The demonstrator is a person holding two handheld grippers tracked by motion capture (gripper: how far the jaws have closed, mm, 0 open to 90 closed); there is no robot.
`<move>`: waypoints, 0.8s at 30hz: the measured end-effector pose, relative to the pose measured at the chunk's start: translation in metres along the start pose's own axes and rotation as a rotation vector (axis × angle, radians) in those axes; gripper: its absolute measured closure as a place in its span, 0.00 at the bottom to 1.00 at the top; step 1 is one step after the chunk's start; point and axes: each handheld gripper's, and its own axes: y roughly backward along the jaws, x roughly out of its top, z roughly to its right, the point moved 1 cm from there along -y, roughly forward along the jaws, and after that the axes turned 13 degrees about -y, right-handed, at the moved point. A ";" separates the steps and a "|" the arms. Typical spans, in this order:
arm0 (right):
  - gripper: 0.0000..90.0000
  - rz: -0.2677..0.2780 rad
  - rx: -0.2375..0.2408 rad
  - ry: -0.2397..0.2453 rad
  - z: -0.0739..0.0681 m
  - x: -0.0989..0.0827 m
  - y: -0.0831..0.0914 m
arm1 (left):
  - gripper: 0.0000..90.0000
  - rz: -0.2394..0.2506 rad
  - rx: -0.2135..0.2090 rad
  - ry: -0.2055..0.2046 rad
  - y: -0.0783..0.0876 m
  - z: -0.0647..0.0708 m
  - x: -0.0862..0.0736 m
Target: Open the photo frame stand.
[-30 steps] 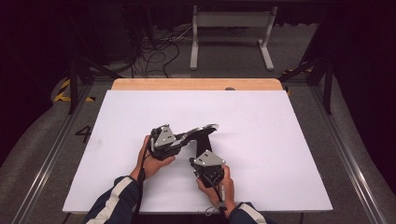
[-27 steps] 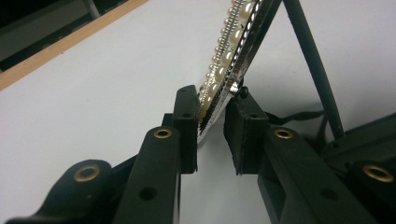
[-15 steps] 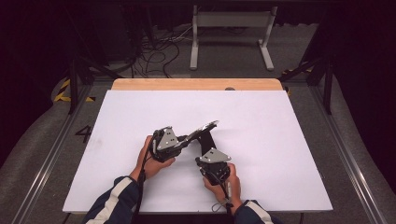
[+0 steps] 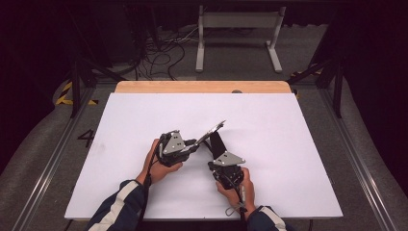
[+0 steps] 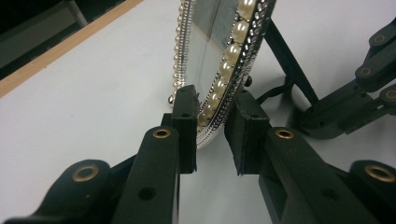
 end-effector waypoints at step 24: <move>1.00 0.054 0.024 0.030 0.003 0.006 0.004 | 0.84 -0.038 0.013 -0.020 -0.005 0.001 -0.003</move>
